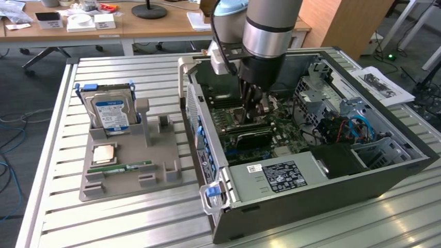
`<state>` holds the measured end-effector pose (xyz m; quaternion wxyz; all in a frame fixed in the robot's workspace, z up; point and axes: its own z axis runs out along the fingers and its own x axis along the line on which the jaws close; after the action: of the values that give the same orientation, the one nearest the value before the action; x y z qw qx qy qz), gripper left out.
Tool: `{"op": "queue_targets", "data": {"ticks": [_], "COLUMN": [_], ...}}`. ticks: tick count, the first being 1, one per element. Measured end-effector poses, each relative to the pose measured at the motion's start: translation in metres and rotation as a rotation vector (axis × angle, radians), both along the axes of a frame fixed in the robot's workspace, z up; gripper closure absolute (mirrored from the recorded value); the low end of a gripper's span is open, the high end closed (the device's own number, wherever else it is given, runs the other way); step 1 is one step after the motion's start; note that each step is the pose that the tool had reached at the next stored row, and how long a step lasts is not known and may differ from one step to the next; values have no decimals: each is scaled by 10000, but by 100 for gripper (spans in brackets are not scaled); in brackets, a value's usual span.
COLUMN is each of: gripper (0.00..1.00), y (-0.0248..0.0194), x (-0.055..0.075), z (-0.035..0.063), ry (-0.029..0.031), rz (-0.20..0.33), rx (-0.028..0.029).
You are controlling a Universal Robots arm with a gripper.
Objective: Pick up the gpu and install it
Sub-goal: 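Press down on the gpu until it lock into place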
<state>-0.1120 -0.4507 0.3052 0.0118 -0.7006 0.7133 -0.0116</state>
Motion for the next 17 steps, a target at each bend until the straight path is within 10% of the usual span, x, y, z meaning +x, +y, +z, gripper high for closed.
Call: {"op": "queue_targets", "data": {"ticks": [9,17], "gripper": [89,89], "y": [1,1], "x": [5,36], "z": [236,250], "ry": [1,1], "rz": [2,-1], "rx": [-83,-101]}}
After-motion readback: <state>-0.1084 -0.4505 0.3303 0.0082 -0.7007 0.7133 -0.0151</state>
